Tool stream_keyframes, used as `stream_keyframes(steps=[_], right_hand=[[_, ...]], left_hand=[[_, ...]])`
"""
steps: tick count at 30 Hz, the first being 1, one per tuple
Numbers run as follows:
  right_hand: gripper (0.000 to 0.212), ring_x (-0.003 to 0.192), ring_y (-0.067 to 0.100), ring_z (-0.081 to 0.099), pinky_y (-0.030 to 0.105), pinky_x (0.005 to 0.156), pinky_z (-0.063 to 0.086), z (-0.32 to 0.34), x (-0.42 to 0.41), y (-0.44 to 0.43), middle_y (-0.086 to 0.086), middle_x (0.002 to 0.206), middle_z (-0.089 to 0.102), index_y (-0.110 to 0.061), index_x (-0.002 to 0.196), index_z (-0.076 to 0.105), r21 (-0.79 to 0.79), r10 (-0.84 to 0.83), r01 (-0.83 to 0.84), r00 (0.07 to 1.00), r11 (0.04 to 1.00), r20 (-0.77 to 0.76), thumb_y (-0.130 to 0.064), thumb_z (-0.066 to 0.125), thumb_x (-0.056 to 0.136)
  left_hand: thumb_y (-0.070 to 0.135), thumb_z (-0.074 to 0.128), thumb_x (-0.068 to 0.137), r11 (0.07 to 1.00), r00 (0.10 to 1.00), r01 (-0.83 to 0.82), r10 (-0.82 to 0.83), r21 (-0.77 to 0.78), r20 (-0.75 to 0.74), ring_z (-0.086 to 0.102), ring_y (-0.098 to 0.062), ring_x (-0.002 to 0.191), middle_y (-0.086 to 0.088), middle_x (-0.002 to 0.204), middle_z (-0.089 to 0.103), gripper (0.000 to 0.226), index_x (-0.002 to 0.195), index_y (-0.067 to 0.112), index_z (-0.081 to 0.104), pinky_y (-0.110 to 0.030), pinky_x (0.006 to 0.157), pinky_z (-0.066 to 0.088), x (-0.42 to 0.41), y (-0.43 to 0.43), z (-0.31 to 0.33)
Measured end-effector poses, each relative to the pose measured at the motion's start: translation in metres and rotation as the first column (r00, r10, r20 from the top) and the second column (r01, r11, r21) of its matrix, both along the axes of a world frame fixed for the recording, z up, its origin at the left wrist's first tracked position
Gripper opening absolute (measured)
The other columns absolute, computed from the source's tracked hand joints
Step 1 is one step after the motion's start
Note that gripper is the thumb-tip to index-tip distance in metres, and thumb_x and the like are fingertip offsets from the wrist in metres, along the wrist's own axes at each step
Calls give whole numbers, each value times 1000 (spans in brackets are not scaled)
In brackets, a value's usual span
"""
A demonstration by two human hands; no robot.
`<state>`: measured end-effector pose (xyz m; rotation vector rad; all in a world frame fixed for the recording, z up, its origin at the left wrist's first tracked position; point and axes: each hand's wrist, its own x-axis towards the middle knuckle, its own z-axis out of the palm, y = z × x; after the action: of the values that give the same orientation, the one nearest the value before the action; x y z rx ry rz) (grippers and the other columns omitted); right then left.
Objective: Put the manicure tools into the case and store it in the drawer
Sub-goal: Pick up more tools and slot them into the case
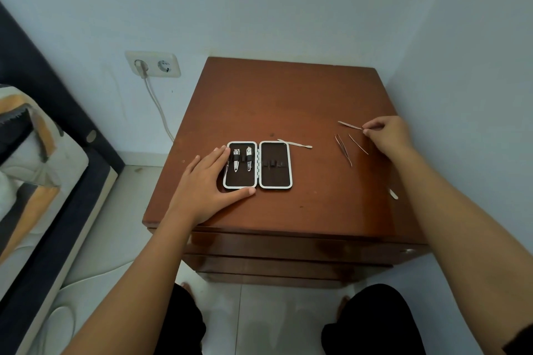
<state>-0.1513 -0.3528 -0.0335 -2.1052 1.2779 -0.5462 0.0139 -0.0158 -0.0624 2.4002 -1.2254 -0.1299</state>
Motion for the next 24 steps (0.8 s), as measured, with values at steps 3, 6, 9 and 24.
stream_keyframes(steps=[3,6,9,24], right_hand=[[9,77,20,56,27,71,42,1,-2,1,18,93,70,-8,88,73,-5,-26,26,1000,1000,-10,-11,68,80],[8,77,22,55,28,69,40,1,0,1,20,95,69,-6,85,72,-23,-19,17,998,1000,-55,-10,65,82],[14,89,33,56,29,73,37,0,6,6,23,107,61,0,88,68,-64,-15,6,990,998,-138,-6,55,88],[29,101,30,57,21,87,34,-10,-5,13,18,121,51,-4,112,63,-103,16,-18,999,994,-28,-18,60,87]], left_hand=[[86,37,62,1000,1000,0,0,-1,-1,13,-1,142,10,156,19,108,149,26,19,-25,114,-2,0,0,-1],[86,37,62,1000,1000,2,-2,-11,-3,15,-2,142,9,156,20,108,149,25,19,-27,115,0,0,0,-1],[86,37,61,1000,1000,1,-1,-13,-4,15,-2,142,9,156,20,108,149,25,19,-27,115,0,-1,0,0],[86,38,62,1000,1000,4,-4,-15,2,15,-2,142,10,156,19,107,149,26,19,-27,115,0,1,0,-2]])
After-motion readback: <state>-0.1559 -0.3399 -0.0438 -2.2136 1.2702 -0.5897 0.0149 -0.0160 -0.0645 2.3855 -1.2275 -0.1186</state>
